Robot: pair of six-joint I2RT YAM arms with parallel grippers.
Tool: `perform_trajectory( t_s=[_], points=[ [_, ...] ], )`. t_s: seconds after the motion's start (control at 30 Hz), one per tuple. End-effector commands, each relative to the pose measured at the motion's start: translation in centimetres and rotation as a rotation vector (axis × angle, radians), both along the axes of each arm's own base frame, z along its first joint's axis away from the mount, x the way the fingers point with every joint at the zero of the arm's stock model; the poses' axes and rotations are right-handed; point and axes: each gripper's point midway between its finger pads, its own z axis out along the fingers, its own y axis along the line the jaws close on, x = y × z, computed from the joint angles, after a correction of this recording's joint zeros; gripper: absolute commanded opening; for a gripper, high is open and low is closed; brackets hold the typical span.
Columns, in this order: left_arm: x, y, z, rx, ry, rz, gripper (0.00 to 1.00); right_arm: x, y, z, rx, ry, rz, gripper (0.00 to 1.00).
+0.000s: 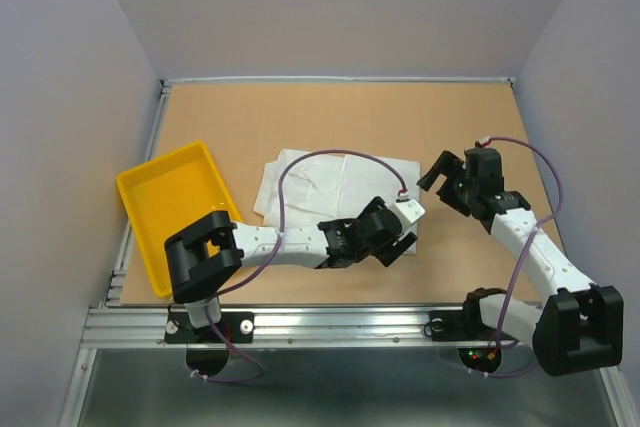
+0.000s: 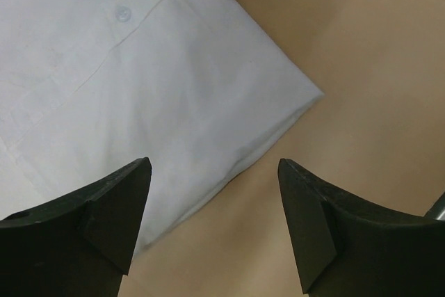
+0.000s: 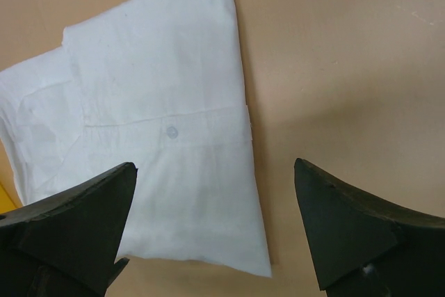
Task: Fold and stack the long sleeve shirts
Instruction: Fold the shirt
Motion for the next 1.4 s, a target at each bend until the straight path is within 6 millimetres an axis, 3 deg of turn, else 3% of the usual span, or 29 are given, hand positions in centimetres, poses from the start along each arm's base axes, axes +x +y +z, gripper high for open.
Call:
perform_trajectory(
  t_s=[0.0, 0.33, 0.53, 0.73, 0.77, 0.83, 0.87, 0.97, 1.0, 1.37],
  points=[
    [0.4, -2.9, 1.4, 0.028, -0.118, -0.092, 0.84, -1.2, -1.9, -0.5, -0.047, 0.028, -0.086, 1.00],
    [-1.4, -5.6, -2.1, 0.108, -0.145, -0.198, 0.81, -1.8, -2.5, -0.5, -0.051, 0.014, -0.119, 1.00],
    [-1.9, -6.0, -4.1, 0.159, -0.156, -0.223, 0.75, -2.0, -2.6, -0.5, -0.049, 0.003, -0.131, 1.00],
    [-1.1, -5.8, -6.3, 0.233, -0.186, -0.210, 0.56, -2.3, -2.1, -0.7, -0.020, 0.008, -0.123, 1.00],
    [-1.0, -5.8, -6.5, 0.237, -0.189, -0.208, 0.46, -2.4, -2.1, -0.9, -0.015, 0.011, -0.123, 1.00],
    [-1.0, -5.8, -6.5, 0.235, -0.189, -0.207, 0.32, -2.5, -1.9, -1.2, -0.008, 0.018, -0.116, 1.00],
    [-1.0, -5.8, -6.5, 0.229, -0.190, -0.204, 0.16, -2.5, -1.8, -1.4, -0.002, 0.023, -0.114, 1.00],
    [-1.1, -5.8, -6.0, 0.209, -0.191, -0.199, 0.08, -2.6, -1.2, -1.9, 0.025, 0.034, -0.100, 1.00],
    [-1.0, -5.8, -5.7, 0.199, -0.191, -0.194, 0.00, -2.6, -1.0, -2.1, 0.036, 0.034, -0.095, 1.00],
    [-0.5, -5.1, -2.6, 0.011, -0.138, -0.123, 0.00, -2.9, 2.5, -4.7, 0.212, 0.113, -0.011, 1.00]
  ],
)
